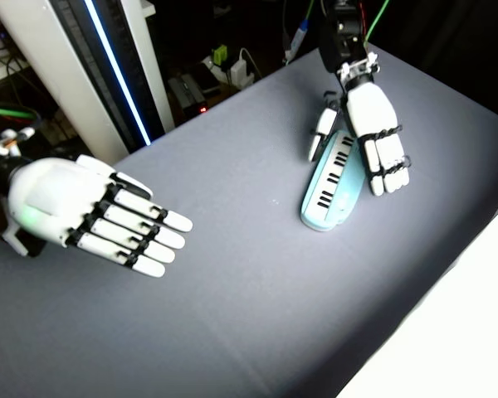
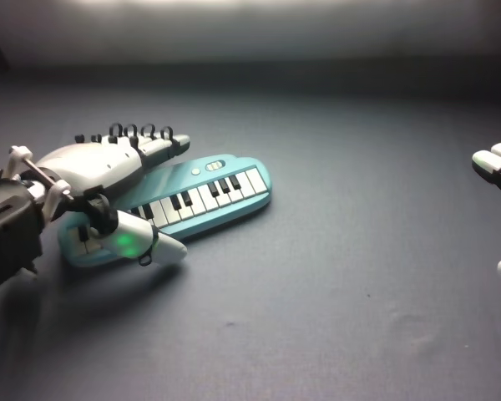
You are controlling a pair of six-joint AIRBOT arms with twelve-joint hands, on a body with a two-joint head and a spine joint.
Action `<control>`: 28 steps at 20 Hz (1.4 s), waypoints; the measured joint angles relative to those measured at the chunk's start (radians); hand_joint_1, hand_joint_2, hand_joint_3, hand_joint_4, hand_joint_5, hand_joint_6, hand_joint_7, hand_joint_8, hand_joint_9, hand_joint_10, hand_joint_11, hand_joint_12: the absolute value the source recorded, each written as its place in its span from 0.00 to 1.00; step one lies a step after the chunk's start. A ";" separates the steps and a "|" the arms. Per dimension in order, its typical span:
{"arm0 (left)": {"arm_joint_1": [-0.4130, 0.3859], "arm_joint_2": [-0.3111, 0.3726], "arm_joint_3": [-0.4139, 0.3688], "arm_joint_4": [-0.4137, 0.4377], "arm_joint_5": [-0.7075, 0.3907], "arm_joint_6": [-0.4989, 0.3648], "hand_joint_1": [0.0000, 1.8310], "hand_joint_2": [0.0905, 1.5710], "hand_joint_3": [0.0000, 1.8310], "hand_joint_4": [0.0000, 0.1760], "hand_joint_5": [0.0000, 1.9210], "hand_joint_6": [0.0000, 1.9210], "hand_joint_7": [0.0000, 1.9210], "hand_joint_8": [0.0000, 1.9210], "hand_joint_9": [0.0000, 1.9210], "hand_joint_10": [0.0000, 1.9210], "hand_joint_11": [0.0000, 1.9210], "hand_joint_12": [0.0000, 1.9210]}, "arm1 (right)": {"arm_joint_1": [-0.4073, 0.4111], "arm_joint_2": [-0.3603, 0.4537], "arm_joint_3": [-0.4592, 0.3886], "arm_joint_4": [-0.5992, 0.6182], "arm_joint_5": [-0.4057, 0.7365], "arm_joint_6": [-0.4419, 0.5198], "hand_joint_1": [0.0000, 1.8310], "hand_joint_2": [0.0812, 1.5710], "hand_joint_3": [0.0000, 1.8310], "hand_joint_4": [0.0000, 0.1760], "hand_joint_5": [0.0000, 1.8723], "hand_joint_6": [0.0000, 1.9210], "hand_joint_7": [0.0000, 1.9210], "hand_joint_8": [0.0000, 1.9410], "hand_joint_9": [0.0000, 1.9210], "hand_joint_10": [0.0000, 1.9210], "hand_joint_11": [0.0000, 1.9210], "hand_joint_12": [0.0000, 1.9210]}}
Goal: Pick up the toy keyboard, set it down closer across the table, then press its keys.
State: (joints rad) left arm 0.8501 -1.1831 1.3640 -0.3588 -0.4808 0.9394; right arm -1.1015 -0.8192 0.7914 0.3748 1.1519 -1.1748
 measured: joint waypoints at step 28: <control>-0.038 -0.017 -0.002 -0.024 0.017 0.064 0.68 0.75 0.00 0.00 0.09 0.49 0.12 0.43 0.08 0.65 0.07 0.91 | -0.018 0.000 0.001 0.004 0.022 0.038 0.16 0.88 0.00 0.00 0.00 0.00 0.00 0.00 0.00 0.00 0.00 0.00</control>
State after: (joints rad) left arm 0.8120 -1.2003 1.3621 -0.3832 -0.4637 1.0035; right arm -1.1198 -0.8192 0.7925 0.3786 1.1736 -1.1370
